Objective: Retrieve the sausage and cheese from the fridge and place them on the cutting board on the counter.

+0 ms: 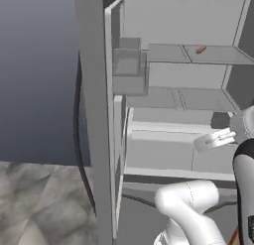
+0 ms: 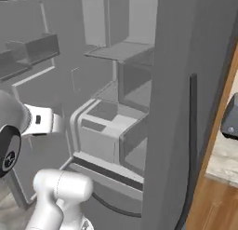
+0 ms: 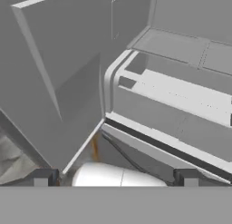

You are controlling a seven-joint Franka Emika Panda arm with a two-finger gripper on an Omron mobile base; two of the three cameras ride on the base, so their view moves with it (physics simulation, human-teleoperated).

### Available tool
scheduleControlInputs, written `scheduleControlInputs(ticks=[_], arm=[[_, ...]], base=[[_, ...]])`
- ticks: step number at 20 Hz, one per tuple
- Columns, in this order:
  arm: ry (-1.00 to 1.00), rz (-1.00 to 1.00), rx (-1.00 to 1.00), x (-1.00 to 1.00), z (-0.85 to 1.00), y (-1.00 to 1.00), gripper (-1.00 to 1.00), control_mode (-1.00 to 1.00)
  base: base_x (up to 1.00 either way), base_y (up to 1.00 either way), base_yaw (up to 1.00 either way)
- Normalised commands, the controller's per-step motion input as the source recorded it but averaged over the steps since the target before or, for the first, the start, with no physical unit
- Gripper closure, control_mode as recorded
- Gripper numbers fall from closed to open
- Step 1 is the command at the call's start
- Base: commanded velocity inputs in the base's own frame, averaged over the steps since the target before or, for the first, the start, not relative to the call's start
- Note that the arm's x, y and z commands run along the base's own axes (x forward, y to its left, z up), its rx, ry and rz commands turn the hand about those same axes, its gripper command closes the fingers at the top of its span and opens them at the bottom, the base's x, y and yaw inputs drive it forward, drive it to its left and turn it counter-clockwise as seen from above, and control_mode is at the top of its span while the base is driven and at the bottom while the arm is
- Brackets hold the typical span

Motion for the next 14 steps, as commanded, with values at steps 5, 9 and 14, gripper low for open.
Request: scheduleControlInputs(ticks=[5, 9, 14], arm=[[0.00, 0.00, 0.00, 0.00, 0.00, 0.00, -1.00, 1.00], [0.00, 0.00, 0.00, 0.00, 0.00, 0.00, -1.00, 1.00], [0.00, 0.00, 0.00, 0.00, 0.00, 0.00, -1.00, 1.00]], base=[[-0.27, 0.16, -0.71], [0.14, 0.01, -0.70], [0.74, 0.31, -0.56]])
